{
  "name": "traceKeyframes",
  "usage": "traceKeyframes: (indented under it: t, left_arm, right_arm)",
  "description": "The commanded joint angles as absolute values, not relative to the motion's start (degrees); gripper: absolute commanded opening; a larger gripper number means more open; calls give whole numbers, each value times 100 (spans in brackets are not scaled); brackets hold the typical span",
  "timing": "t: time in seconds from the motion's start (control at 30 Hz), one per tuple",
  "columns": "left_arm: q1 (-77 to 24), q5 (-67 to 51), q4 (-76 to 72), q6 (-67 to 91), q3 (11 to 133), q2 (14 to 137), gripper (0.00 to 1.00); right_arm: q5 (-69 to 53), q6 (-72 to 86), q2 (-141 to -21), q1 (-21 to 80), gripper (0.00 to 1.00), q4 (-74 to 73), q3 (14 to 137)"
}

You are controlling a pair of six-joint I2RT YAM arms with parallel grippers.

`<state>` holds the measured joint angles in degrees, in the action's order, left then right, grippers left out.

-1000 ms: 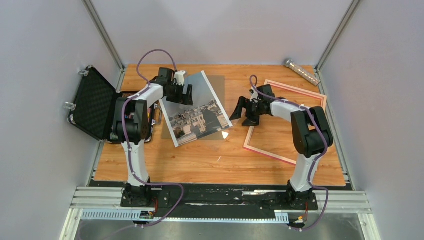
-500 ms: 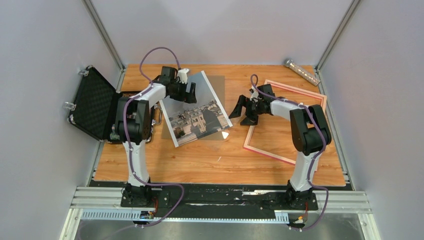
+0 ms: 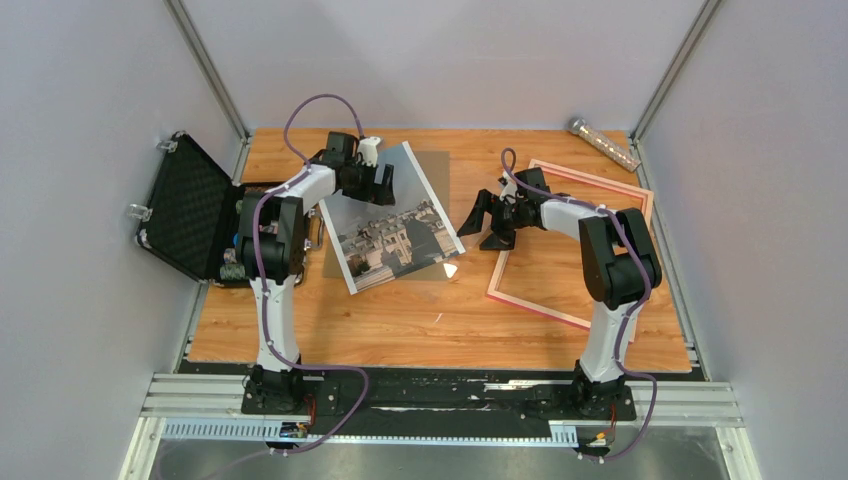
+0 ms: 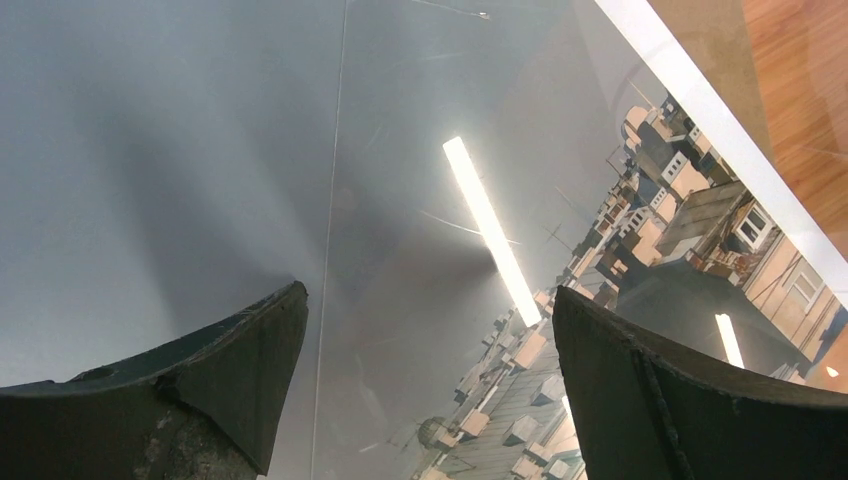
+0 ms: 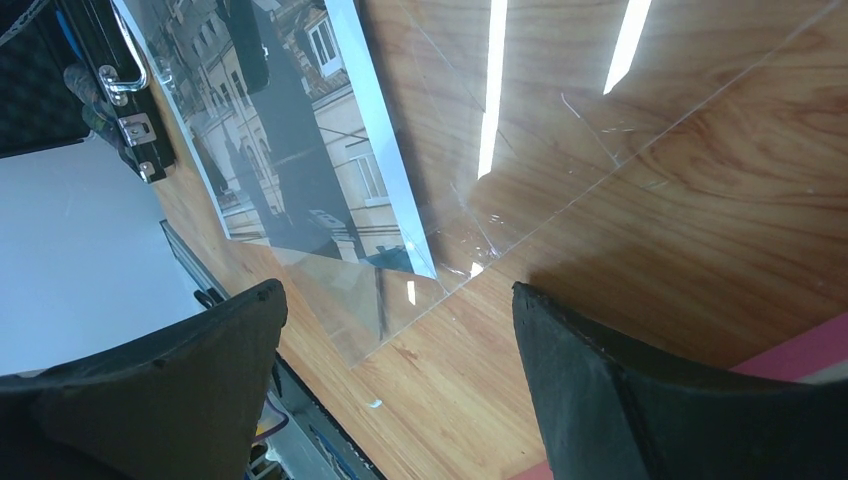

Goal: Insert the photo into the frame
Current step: Pick up the photo frame item from the photo frame.

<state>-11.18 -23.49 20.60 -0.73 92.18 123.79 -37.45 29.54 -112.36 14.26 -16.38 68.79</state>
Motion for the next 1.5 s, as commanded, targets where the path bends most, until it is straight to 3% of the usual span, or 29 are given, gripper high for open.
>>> traceKeyframes:
  t: [0.0, 0.8, 1.47]
  left_arm:
    - [-1169, -2336, 2127, 69, 9401, 12452, 100]
    - [-1178, -2996, 1934, 371, 8028, 11832, 100]
    - [-1178, -3028, 1846, 466, 7205, 11330, 100]
  right_arm:
    - [-3558, 2943, -11527, 1442, 89, -1626, 6930]
    - [-4078, 3250, -11397, 1230, 88, -1198, 6752]
    - [-5234, 3961, -10934, 850, 82, 198, 6134]
